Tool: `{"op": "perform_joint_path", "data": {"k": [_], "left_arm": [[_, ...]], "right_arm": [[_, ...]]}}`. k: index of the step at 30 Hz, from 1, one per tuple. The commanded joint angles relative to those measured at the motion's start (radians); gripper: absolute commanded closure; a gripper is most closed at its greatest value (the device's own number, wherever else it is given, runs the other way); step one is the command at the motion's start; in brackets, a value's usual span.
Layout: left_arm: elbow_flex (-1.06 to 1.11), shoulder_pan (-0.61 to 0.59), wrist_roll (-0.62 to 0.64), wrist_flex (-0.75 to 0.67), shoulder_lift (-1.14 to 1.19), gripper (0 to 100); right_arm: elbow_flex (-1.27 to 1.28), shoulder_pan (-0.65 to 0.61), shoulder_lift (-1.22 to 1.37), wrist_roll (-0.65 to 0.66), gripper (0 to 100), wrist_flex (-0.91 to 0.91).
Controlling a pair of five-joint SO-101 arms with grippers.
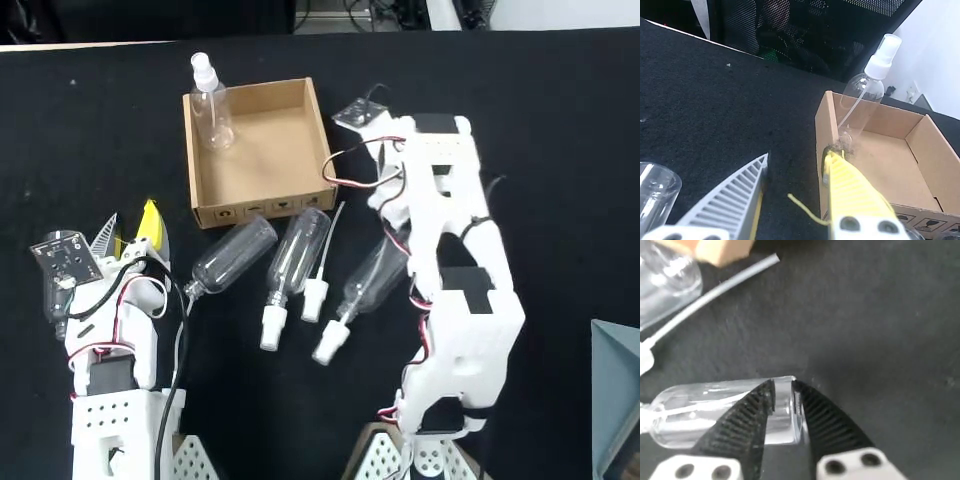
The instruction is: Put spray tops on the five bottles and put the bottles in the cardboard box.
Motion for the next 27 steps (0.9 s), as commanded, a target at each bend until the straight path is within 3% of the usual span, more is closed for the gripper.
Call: {"op": "perform_joint_path", "data": {"k": [1, 8, 27], "left_arm": [[0.024, -0.013, -0.011, 0.003, -0.011, 83], [0.024, -0.013, -0.011, 0.003, -0.011, 83], [0.024, -0.013, -0.011, 0.003, -0.011, 83]], "right_arm": [[-0.004, 0.043, -0.019, 0.011, 98.7, 0.052], [-0.002, 0.066, -0.019, 0.104, 98.7, 0.152], [0.007, 0.212, -0.021, 0.190, 98.7, 0.267]]}}
